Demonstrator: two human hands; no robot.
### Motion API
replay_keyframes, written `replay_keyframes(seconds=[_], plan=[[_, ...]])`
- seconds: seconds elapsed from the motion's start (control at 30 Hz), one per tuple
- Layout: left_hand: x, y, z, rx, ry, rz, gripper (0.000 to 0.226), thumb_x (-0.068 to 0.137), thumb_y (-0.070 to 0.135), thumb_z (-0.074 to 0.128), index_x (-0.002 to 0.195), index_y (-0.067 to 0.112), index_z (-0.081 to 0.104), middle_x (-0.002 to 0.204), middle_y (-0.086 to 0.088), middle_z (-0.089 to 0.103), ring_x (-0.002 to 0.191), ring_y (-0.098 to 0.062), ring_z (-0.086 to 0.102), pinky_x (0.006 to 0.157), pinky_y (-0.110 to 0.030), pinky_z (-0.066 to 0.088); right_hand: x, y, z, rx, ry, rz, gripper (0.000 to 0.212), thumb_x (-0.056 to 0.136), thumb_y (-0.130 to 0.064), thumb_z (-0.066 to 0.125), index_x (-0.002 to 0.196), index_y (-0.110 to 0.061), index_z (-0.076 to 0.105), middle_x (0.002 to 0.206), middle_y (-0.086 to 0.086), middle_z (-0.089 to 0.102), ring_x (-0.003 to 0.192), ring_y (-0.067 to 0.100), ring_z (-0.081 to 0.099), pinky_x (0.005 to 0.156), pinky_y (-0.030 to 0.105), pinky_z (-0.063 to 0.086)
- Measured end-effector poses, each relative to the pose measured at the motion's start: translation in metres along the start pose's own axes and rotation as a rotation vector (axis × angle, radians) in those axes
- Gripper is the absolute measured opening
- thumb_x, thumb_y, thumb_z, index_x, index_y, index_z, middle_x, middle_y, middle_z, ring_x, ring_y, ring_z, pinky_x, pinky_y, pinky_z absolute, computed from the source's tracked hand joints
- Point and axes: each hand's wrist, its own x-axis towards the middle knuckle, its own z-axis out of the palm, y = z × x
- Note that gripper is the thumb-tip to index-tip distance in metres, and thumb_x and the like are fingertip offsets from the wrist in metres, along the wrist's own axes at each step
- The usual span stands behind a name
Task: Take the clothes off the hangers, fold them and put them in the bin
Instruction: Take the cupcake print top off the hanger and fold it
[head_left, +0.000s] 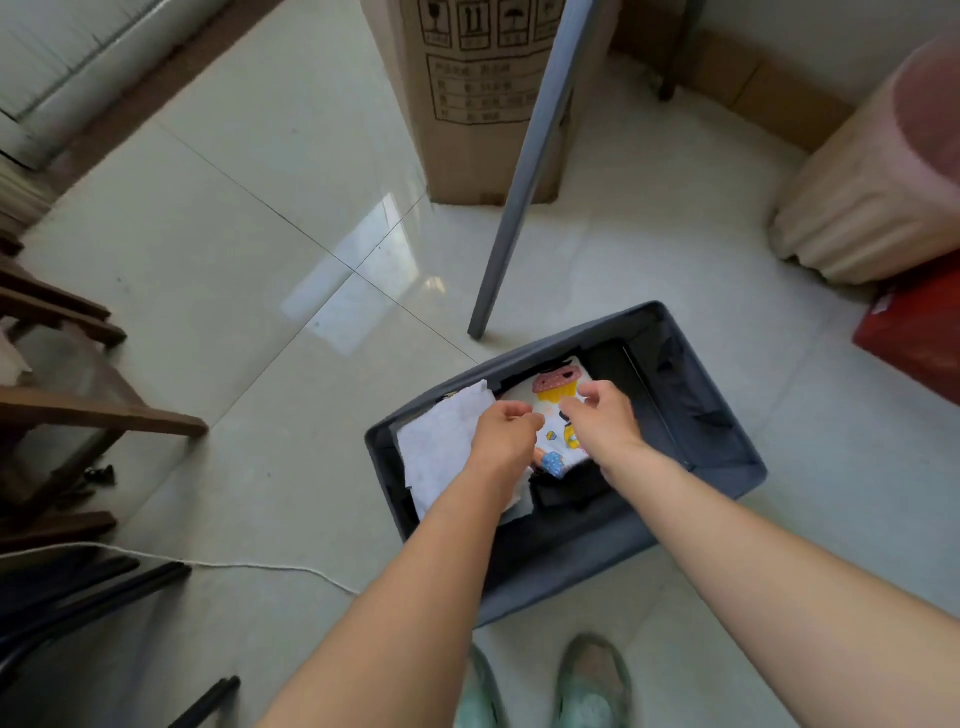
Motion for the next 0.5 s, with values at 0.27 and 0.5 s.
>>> replay_keyframes(seconds=[0.27, 0.5], plan=[[-0.149, 0.066, -0.012, -0.306, -0.107, 0.028, 0.014, 0.099, 0.010, 0.047, 0.108, 0.011, 0.057, 0.104, -0.015, 0.072, 0.093, -0.026, 0.072, 0.078, -0.033, 0.053, -0.136, -0.074, -0.089, 0.295, -0.252, -0.057, 0.014, 0.094, -0.016, 0.051, 0.093, -0.015, 0.065, 0.103, 0.018, 0.071, 0.091, 0.031, 0.070, 0.065, 0.034, 0.053], [-0.290, 0.118, -0.003, -0.347, -0.191, 0.127, 0.021, 0.099, 0.015, 0.050, 0.116, 0.006, 0.060, 0.109, -0.016, 0.072, 0.094, -0.026, 0.071, 0.073, -0.030, 0.057, -0.265, -0.124, -0.182, 0.480, -0.197, -0.150, 0.012, 0.097, -0.015, 0.053, 0.097, -0.013, 0.064, 0.097, 0.017, 0.073, 0.083, 0.027, 0.068, 0.075, 0.041, 0.054]])
